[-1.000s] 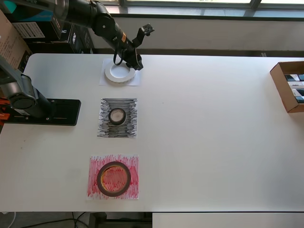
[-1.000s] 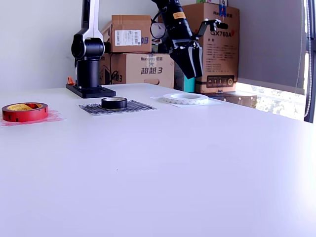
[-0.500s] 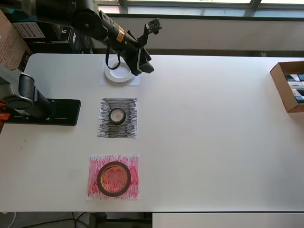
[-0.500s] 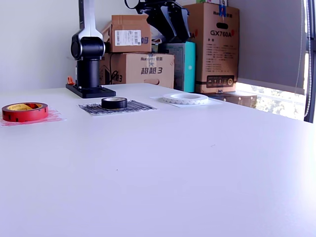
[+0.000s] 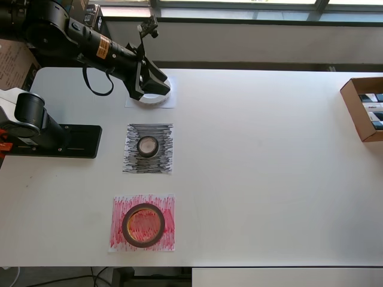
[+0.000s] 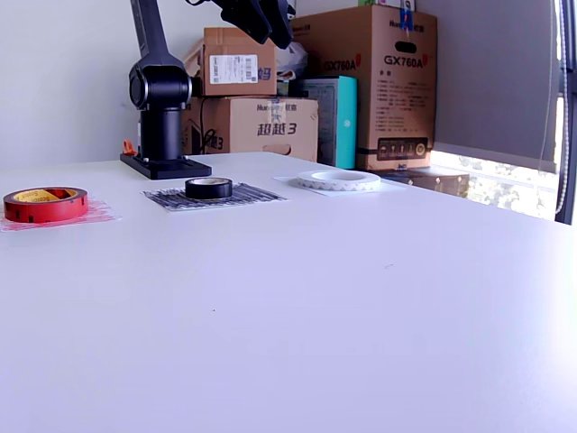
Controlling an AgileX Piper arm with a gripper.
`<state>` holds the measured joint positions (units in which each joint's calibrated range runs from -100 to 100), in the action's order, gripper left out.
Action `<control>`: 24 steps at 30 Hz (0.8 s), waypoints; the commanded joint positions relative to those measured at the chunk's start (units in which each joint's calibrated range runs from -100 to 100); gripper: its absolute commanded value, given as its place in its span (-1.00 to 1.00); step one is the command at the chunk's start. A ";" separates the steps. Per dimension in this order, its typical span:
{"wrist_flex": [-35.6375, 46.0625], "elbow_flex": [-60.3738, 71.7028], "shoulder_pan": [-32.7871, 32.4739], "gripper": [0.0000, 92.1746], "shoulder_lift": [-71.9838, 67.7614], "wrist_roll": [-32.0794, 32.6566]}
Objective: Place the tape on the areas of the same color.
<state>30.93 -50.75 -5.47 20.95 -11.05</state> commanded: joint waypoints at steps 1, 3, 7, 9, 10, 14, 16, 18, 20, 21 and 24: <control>-5.78 -7.81 -0.47 -0.31 9.26 -1.64; -6.45 -9.90 -0.70 -0.39 11.88 -2.37; -6.45 -13.99 -0.94 -0.55 16.56 -4.83; -6.45 -15.44 -1.02 -0.61 18.80 -6.22; -6.45 -15.90 -1.02 -0.64 19.93 -6.63; -6.37 -16.26 -1.81 -0.66 24.88 -7.20; -6.37 -16.35 -2.05 -0.66 27.22 -7.20; -6.37 -16.62 -2.68 -0.66 29.28 -7.37; -6.37 -17.90 -3.07 -0.66 31.06 -9.08; -6.37 -18.90 -3.55 -0.66 32.18 -10.15; -6.37 -22.17 -4.49 -0.66 36.58 -12.11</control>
<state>24.57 -70.23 -9.28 52.09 -20.10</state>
